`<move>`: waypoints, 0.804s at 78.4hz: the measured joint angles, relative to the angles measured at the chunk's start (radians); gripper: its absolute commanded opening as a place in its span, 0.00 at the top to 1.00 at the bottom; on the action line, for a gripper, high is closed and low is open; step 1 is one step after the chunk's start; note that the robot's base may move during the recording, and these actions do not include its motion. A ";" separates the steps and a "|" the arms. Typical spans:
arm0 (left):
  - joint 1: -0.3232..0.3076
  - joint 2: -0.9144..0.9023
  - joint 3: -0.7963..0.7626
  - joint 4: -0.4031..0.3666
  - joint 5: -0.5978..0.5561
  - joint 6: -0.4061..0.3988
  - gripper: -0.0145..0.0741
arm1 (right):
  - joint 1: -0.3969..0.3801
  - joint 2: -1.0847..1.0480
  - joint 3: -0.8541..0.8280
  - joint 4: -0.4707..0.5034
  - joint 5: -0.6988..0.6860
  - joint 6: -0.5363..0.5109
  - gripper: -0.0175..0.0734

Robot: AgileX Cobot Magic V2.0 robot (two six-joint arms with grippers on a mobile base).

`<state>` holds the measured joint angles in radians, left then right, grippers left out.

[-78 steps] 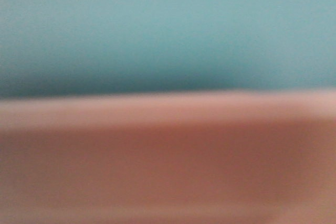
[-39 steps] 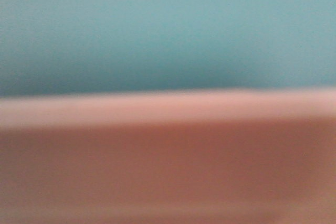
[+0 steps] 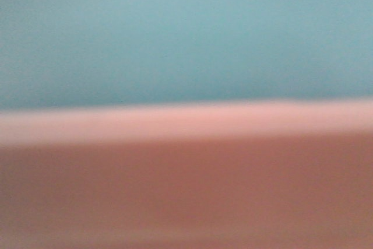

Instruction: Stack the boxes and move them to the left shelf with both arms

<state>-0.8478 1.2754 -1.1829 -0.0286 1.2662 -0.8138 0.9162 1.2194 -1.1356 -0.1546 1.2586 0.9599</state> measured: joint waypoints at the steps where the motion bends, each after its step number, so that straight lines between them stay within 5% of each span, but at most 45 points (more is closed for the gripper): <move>1: 0.000 0.000 0.000 0.000 0.000 0.000 0.84 | 0.000 0.000 0.000 0.000 0.000 0.000 0.73; 63: 0.000 0.000 0.000 -0.001 0.000 0.000 0.84 | 0.000 0.000 0.000 0.000 0.000 0.000 0.73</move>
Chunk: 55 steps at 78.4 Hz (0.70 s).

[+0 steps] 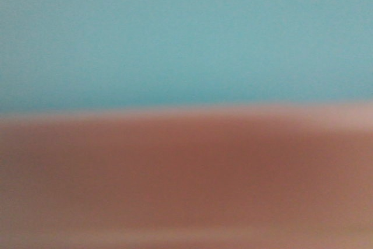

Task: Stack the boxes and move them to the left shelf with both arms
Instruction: 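Keep gripping the bin walls with both grippers while the base drives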

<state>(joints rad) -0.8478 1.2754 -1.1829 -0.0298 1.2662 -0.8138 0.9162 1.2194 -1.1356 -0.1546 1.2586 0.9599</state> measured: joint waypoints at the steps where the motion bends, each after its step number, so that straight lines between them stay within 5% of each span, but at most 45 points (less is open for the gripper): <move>1: 0.000 0.000 0.000 0.000 0.000 0.000 0.84 | 0.000 0.000 0.000 0.000 0.000 0.000 0.73; 55: 0.000 0.000 0.000 -0.004 0.000 0.000 0.84 | 0.000 0.000 0.000 -0.001 0.000 0.000 0.73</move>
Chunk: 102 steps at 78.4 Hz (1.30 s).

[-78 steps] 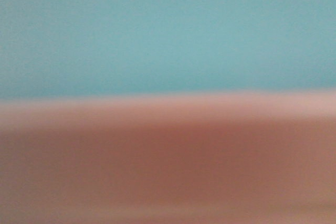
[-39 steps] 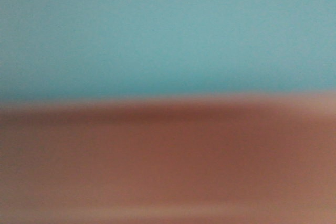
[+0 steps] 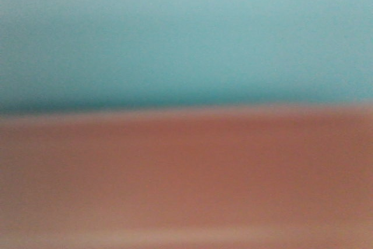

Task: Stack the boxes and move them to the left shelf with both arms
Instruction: 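Keep gripping the bin walls with both grippers while the base drives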

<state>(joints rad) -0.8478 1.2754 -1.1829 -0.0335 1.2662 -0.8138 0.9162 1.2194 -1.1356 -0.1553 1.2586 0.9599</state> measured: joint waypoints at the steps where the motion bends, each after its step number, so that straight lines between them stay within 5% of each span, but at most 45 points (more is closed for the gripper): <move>1: 0.000 0.000 0.000 0.000 0.000 0.000 0.84 | 0.000 0.000 0.000 0.000 0.000 0.000 0.73; 102: 0.000 0.000 0.000 -0.003 0.000 0.000 0.84 | 0.000 0.000 0.000 -0.002 0.000 0.000 0.73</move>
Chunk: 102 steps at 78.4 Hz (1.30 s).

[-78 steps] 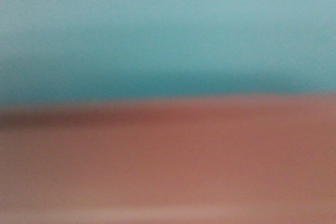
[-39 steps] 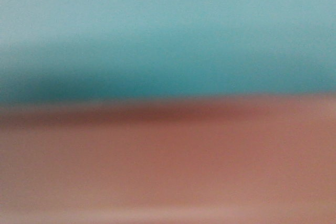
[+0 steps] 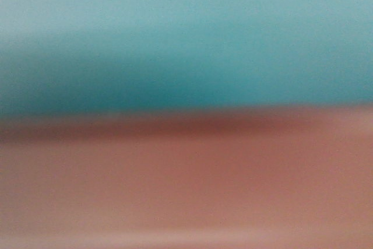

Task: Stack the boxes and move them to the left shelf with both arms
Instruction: 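Keep gripping the bin walls with both grippers while the base drives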

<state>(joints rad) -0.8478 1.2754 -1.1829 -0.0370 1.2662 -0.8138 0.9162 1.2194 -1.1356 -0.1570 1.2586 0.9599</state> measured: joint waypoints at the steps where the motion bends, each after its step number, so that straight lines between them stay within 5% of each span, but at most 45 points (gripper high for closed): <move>1: 0.000 0.000 0.000 0.000 0.000 0.000 0.84 | 0.000 0.000 0.000 0.000 0.000 0.000 0.73; 102: 0.000 0.000 0.000 0.000 0.000 0.000 0.84 | 0.000 0.000 0.000 0.000 0.000 0.000 0.73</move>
<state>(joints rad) -0.8478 1.2754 -1.1829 -0.0370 1.2662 -0.8138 0.9162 1.2194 -1.1356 -0.1570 1.2586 0.9599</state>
